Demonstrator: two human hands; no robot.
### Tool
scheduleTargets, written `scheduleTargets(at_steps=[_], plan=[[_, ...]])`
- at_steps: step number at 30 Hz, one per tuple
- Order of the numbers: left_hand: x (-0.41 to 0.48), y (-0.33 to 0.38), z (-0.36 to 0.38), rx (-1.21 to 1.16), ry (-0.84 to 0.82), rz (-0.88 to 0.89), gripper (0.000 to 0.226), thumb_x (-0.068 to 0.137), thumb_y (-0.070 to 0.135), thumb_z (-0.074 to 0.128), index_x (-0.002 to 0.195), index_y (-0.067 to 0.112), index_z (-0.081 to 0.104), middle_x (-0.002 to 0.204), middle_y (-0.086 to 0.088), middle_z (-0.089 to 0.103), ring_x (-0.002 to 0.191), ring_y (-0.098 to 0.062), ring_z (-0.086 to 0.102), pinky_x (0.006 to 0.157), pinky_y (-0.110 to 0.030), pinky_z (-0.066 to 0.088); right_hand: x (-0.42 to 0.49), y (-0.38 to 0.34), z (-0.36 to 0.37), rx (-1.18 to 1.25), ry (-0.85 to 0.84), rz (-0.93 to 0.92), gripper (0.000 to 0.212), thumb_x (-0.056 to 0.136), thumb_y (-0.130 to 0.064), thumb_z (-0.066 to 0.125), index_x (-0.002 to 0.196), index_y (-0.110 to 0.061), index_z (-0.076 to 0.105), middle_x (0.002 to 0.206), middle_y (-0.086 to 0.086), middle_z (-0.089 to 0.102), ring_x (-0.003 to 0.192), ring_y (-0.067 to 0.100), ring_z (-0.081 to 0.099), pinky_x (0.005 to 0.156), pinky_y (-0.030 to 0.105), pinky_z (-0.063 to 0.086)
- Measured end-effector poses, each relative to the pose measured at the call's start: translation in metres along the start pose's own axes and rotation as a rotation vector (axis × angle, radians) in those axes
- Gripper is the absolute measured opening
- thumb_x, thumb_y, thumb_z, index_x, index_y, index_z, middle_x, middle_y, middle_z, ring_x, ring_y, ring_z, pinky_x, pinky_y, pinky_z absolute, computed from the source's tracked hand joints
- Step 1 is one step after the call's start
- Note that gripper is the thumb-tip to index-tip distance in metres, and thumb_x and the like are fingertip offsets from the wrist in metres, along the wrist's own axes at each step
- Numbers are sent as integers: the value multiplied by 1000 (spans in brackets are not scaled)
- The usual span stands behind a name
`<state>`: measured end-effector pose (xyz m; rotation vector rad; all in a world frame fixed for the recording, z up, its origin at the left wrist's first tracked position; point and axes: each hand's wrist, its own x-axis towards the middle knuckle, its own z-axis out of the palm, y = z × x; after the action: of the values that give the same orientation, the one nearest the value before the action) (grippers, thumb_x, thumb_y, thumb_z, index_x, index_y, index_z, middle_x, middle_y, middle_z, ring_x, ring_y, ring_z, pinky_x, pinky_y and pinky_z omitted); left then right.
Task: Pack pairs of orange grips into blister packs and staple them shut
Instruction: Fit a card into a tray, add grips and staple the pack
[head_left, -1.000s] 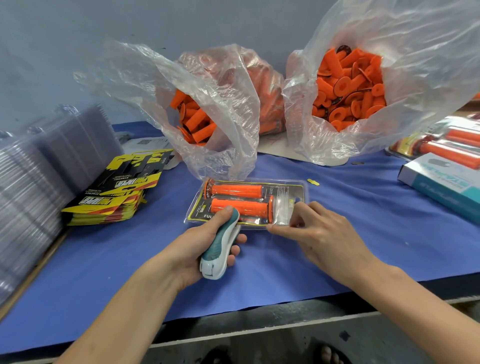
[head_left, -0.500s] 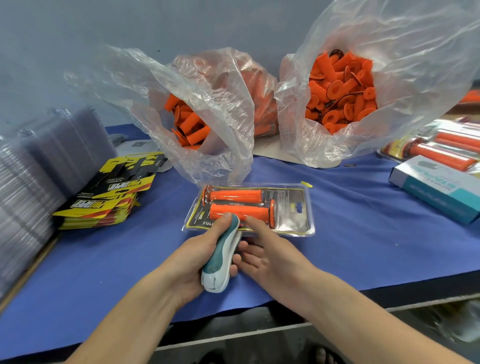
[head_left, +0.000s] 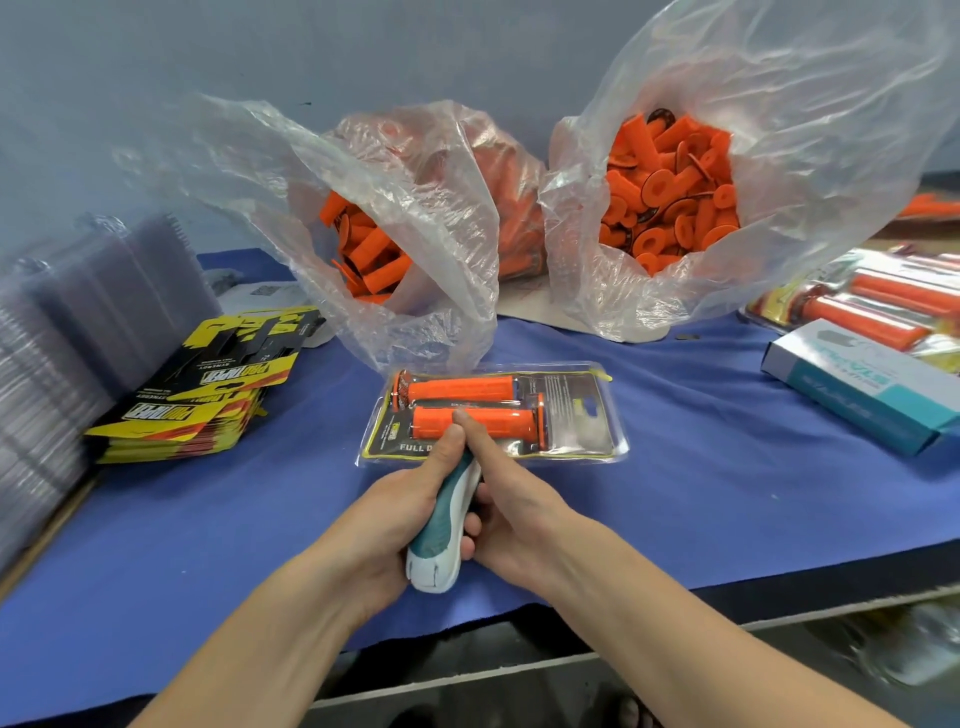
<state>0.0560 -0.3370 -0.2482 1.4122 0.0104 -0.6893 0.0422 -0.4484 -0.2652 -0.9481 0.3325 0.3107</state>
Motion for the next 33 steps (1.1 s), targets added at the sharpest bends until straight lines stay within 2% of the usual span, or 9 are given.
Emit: scheduleTargets(at_steps=[5,9,16,18,20,23,29,31,33], plan=[[-1,-4,-2,-1,24,15,57,76,67,64,74,10,75,66,-16,60,48,-24,56,48,-27,51,2,0,3,-54,45,-35,44,90,-50,63,81,-8,60,48,6,39,35,15,33,35,21,28],[0,-6,1,0,58,28,55,79,63,61,66,11,73,63,-17,60,46,-24,55,45,-25,49,7,2,4,-88,137,-41,41,84,-48,66,86,-7,58,48,6,41,33,14,32,34,18,27],[-3,-1,10,-73,74,10,55,82,59,64,85,5,72,66,-14,61,50,-21,55,45,-26,50,3,-5,-3,-138,7,18,45,89,-58,58,81,-15,59,52,4,43,37,14,35,35,20,29],[-7,4,7,-81,42,-32,55,82,57,64,95,4,70,72,-14,61,51,-21,55,44,-26,49,4,-8,-4,-74,-28,45,45,94,-57,51,89,-13,59,56,3,46,44,16,40,41,24,35],[-14,8,-3,38,-21,-98,63,79,61,64,101,2,68,79,-16,63,53,-22,56,45,-27,49,5,-13,-7,-8,-15,46,39,100,-46,45,103,-10,59,67,5,59,58,19,53,51,27,46],[-32,19,-35,452,-73,-209,80,66,79,66,93,4,69,72,-12,69,51,-21,61,47,-26,50,6,-18,-14,-1,24,36,30,101,-29,47,97,-6,66,79,8,73,73,22,69,71,34,58],[-37,40,-114,946,387,-94,81,59,88,50,97,18,68,68,-6,74,60,-23,71,59,-31,56,4,-16,-20,-25,33,55,15,96,-12,57,102,0,63,81,13,74,76,23,75,63,32,61],[-25,35,-128,1099,478,-3,80,65,91,47,94,20,70,78,1,73,72,-18,70,74,-37,54,4,-15,-18,-20,57,43,12,95,-9,58,101,0,63,80,14,74,74,23,75,61,31,61],[-11,31,-136,1214,523,42,69,73,84,48,91,22,69,83,3,70,77,-14,65,74,-36,52,4,-14,-16,-24,87,27,12,95,-9,58,101,0,63,82,15,74,74,22,75,64,32,62]])
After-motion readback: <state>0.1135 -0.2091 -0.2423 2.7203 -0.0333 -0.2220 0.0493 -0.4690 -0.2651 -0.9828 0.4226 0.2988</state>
